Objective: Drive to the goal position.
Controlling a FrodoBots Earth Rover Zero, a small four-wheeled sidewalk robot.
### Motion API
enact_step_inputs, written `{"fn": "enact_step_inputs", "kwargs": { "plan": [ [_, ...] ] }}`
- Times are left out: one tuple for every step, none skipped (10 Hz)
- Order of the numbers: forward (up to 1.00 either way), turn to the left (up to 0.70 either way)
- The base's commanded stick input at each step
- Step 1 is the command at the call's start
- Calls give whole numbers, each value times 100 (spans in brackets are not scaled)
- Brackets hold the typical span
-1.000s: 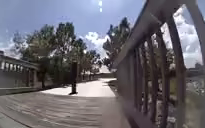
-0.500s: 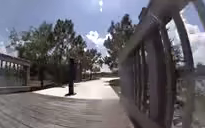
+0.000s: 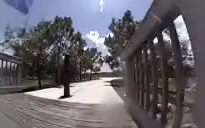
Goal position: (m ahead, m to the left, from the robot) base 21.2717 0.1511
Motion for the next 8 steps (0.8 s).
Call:
{"fn": "enact_step_inputs", "kwargs": {
  "plan": [
    [85,10],
    [85,23],
    [85,34],
    [85,34],
    [85,23],
    [85,8],
    [85,3],
    [85,0]
  ]
}}
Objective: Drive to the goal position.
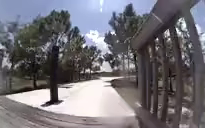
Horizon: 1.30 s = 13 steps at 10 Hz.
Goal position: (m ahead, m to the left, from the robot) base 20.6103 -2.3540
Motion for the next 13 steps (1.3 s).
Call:
{"fn": "enact_step_inputs", "kwargs": {
  "plan": [
    [85,0],
    [85,0],
    [85,0],
    [85,0],
    [85,0],
    [85,0],
    [85,0],
    [85,0],
    [85,0],
    [85,0],
    [85,0],
    [85,0],
    [85,0]
  ]
}}
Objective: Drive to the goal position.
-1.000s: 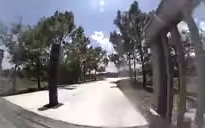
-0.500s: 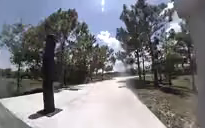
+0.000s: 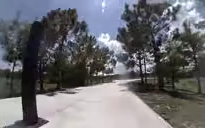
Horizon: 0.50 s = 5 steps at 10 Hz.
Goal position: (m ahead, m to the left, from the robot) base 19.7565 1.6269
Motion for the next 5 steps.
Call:
{"fn": "enact_step_inputs", "kwargs": {
  "plan": [
    [85,0],
    [85,0],
    [85,0],
    [85,0],
    [85,0]
  ]
}}
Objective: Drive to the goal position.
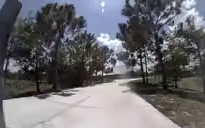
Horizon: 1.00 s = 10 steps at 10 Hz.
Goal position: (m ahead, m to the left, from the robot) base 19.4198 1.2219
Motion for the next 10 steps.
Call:
{"fn": "enact_step_inputs", "kwargs": {
  "plan": [
    [85,0],
    [85,0],
    [85,0],
    [85,0],
    [85,0],
    [85,0],
    [85,0],
    [85,0],
    [85,0],
    [85,0]
  ]
}}
